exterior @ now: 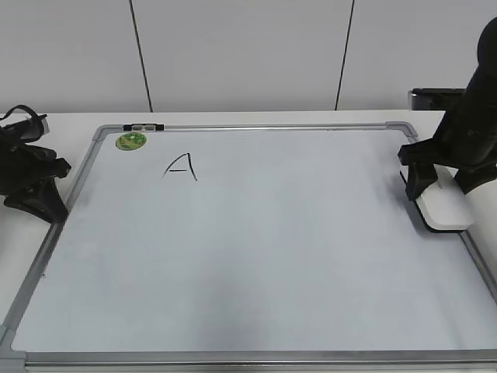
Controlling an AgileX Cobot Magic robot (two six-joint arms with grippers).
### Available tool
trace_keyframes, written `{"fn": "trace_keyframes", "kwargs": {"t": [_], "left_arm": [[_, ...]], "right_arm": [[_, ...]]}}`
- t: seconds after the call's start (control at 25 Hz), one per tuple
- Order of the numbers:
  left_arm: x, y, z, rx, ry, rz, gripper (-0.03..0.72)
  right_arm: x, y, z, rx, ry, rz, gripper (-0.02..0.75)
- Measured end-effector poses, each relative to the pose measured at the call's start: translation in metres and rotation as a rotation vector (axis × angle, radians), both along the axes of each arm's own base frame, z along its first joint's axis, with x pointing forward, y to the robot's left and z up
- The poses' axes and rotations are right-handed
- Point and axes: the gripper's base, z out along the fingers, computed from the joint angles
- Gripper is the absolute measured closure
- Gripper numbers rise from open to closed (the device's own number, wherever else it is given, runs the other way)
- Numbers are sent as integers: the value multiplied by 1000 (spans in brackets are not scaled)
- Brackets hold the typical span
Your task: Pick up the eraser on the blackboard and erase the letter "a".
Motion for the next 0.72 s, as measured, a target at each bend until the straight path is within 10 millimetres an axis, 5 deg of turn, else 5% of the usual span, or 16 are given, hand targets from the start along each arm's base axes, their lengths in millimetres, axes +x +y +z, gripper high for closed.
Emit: {"fn": "trace_keyframes", "kwargs": {"t": [0.72], "left_arm": [[0, 0, 0, 0, 0, 0, 643]], "right_arm": [[9, -4, -26, -30, -1, -5, 202]]}}
